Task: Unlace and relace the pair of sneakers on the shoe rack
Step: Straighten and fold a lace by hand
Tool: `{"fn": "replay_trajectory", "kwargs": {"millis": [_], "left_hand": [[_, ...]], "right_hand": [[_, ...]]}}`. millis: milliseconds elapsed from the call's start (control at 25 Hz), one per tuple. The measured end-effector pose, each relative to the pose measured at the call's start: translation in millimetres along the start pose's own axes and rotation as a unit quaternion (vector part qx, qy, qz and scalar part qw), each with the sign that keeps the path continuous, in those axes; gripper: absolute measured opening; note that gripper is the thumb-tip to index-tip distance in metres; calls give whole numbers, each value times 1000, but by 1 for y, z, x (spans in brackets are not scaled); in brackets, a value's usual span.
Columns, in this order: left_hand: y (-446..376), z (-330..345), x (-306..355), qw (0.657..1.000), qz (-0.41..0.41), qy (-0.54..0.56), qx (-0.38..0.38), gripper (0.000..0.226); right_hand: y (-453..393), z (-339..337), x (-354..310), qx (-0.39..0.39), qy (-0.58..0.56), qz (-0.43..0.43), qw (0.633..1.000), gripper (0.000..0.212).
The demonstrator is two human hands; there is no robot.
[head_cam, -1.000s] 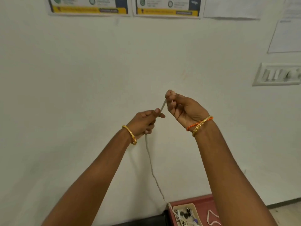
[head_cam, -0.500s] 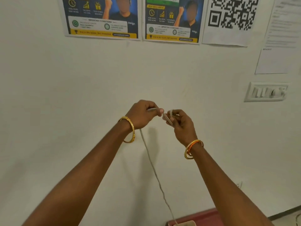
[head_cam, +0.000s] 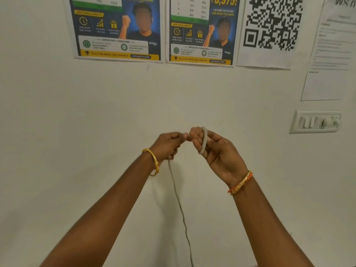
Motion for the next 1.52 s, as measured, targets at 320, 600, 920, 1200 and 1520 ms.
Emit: {"fn": "replay_trajectory", "kwargs": {"millis": [320,600,920,1200,1520], "left_hand": [[11,32,20,963,17,-265,-40,27],[10,17,62,922,28,-383,-43,25],[0,1,50,989,33,-146,-3,17],[19,48,-2,990,-48,43,-125,22],[28,37,39,949,3,-303,-84,29]], "right_hand": [[-31,-28,-15,140,72,-127,979,24],[-17,-33,2,120,376,-36,918,24],[0,-3,-2,20,207,40,977,35],[-11,5,-18,42,126,-50,990,29],[-21,-16,-16,94,273,-75,955,27]]}}
Point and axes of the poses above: each hand's wrist, its own y-axis away from the middle knuckle, its own z-axis out of the palm, x = y × z, the point moved 5 cm from there along -y, towards the middle knuckle, and after that the axes turned 14 degrees about -x, right-handed, at the moved point
